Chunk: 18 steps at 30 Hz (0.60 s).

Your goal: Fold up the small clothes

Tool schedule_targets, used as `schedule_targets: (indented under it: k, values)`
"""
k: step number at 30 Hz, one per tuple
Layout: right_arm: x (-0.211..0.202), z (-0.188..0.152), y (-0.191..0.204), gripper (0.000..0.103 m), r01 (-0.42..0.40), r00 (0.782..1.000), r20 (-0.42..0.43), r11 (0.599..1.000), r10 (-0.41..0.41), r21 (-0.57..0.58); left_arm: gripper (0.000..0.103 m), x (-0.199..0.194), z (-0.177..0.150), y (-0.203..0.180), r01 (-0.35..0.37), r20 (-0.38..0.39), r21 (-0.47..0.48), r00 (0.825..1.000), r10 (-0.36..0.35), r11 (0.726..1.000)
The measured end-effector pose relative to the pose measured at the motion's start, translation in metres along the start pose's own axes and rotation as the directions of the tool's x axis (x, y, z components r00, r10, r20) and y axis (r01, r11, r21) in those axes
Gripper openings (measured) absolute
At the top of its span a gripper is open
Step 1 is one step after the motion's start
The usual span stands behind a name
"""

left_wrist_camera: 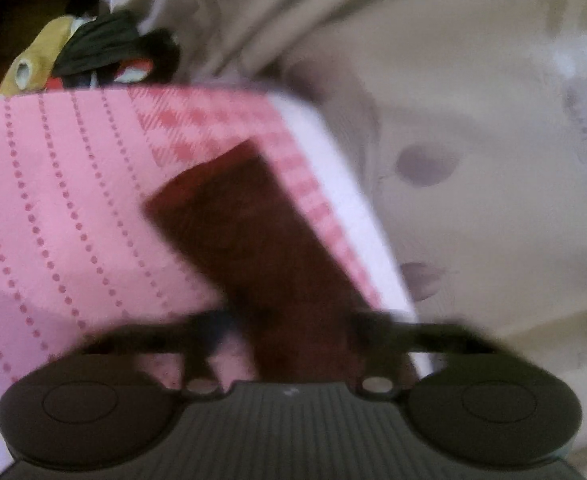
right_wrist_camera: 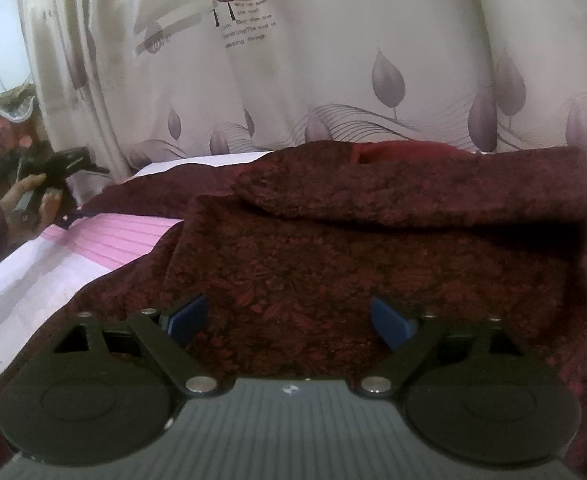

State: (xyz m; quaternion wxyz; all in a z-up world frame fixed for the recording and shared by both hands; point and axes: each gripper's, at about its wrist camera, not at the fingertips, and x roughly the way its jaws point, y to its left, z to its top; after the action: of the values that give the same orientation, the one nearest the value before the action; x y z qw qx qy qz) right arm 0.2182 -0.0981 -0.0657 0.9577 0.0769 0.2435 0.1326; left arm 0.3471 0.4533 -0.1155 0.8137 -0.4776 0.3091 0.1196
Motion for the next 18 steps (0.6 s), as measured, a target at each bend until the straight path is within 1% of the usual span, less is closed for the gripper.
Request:
schedule_targets:
  k: [1, 2, 4, 5, 6, 8, 10, 12, 15, 18]
  values:
    - [0.0, 0.0, -0.001, 0.09, 0.0, 1.0, 0.004, 1.0, 0.0, 0.004, 0.01, 0.004, -0.004, 0.003, 0.0, 0.01, 0.004, 1.0, 0.0, 1.0]
    - [-0.001, -0.001, -0.002, 0.09, 0.001, 1.0, 0.009, 1.0, -0.001, 0.012, 0.01, 0.005, -0.006, 0.002, 0.017, 0.045, 0.02, 0.999, -0.018, 1.0]
    - [-0.002, -0.001, -0.005, 0.091, -0.006, 1.0, 0.017, 0.999, 0.006, 0.034, 0.01, 0.001, -0.014, -0.006, 0.024, 0.108, 0.093, 0.994, -0.034, 0.995]
    - [-0.002, -0.001, -0.008, 0.091, -0.013, 1.0, 0.023, 0.999, 0.012, 0.05, 0.01, -0.002, -0.019, -0.012, 0.04, 0.142, 0.122, 0.988, -0.058, 0.992]
    - [-0.003, -0.001, -0.01, 0.091, -0.014, 0.999, 0.03, 0.998, 0.012, 0.063, 0.01, -0.007, -0.024, -0.017, 0.078, 0.173, 0.145, 0.98, -0.103, 0.986]
    - [-0.005, -0.001, -0.015, 0.092, -0.017, 0.999, 0.044, 0.996, 0.013, 0.093, 0.01, -0.02, -0.035, -0.037, 0.115, 0.218, 0.205, 0.963, -0.159, 0.972]
    - [-0.007, -0.001, -0.02, 0.092, -0.027, 0.998, 0.063, 0.992, 0.019, 0.121, 0.01, -0.034, -0.047, -0.061, 0.168, 0.222, 0.274, 0.947, -0.232, 0.947]
    - [-0.009, -0.002, -0.024, 0.094, -0.039, 0.996, 0.081, 0.989, 0.028, 0.146, 0.01, -0.048, -0.06, -0.089, 0.215, 0.203, 0.341, 0.934, -0.295, 0.915]
    - [-0.012, -0.002, -0.028, 0.095, -0.046, 0.994, 0.103, 0.984, 0.028, 0.173, 0.01, -0.068, -0.083, -0.129, 0.275, 0.166, 0.43, 0.912, -0.375, 0.86]
    - [-0.013, -0.003, -0.029, 0.096, -0.048, 0.993, 0.115, 0.983, 0.027, 0.178, 0.01, -0.081, -0.111, -0.167, 0.342, 0.097, 0.499, 0.891, -0.444, 0.796]
